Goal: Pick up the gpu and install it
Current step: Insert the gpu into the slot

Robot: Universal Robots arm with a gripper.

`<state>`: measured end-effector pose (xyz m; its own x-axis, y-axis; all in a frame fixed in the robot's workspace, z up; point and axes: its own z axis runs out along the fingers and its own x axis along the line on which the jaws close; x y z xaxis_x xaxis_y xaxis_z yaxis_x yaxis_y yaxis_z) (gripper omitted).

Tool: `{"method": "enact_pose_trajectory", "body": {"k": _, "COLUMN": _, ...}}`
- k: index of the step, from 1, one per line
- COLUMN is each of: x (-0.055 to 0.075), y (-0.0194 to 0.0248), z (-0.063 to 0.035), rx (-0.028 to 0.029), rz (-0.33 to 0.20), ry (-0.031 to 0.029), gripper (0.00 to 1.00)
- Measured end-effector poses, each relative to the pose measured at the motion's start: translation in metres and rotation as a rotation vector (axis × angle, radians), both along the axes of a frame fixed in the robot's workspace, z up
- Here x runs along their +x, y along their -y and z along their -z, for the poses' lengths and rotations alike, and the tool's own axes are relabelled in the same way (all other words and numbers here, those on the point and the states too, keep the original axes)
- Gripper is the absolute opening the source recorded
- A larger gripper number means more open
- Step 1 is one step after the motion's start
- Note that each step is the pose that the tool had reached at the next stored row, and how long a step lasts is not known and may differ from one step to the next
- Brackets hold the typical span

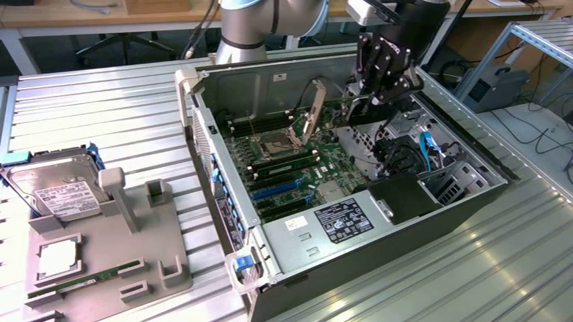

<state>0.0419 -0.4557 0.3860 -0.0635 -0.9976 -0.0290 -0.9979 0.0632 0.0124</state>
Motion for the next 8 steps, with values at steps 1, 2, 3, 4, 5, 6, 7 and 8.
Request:
{"method": "enact_pose_trajectory", "body": {"k": 1, "x": -0.001, "y": -0.0012, "z": 0.0, "rx": 0.0, "rz": -0.001, "ry": 0.0, "gripper": 0.27}}
{"method": "enact_pose_trajectory", "body": {"k": 2, "x": -0.005, "y": -0.0037, "z": 0.0, "rx": 0.0, "rz": -0.002, "ry": 0.0, "gripper": 0.27}}
{"method": "enact_pose_trajectory", "body": {"k": 3, "x": -0.007, "y": -0.0045, "z": 0.0, "rx": -0.0001, "rz": -0.002, "ry": 0.0001, "gripper": 0.27}}
{"method": "enact_pose_trajectory", "body": {"k": 4, "x": -0.009, "y": -0.005, "z": 0.0, "rx": -0.0001, "rz": -0.003, "ry": 0.0001, "gripper": 0.27}}
{"method": "enact_pose_trajectory", "body": {"k": 5, "x": -0.011, "y": -0.0053, "z": 0.0, "rx": -0.0001, "rz": -0.003, "ry": 0.0002, "gripper": 0.27}}
{"method": "enact_pose_trajectory", "body": {"k": 6, "x": -0.013, "y": -0.0056, "z": 0.0, "rx": -0.0001, "rz": -0.003, "ry": 0.0003, "gripper": 0.27}}
{"method": "enact_pose_trajectory", "body": {"k": 7, "x": -0.017, "y": -0.0061, "z": 0.0, "rx": -0.0002, "rz": -0.003, "ry": 0.0006, "gripper": 0.27}}
{"method": "enact_pose_trajectory", "body": {"k": 8, "x": -0.021, "y": -0.0064, "z": 0.0, "rx": -0.0002, "rz": -0.003, "ry": 0.0009, "gripper": 0.27}}
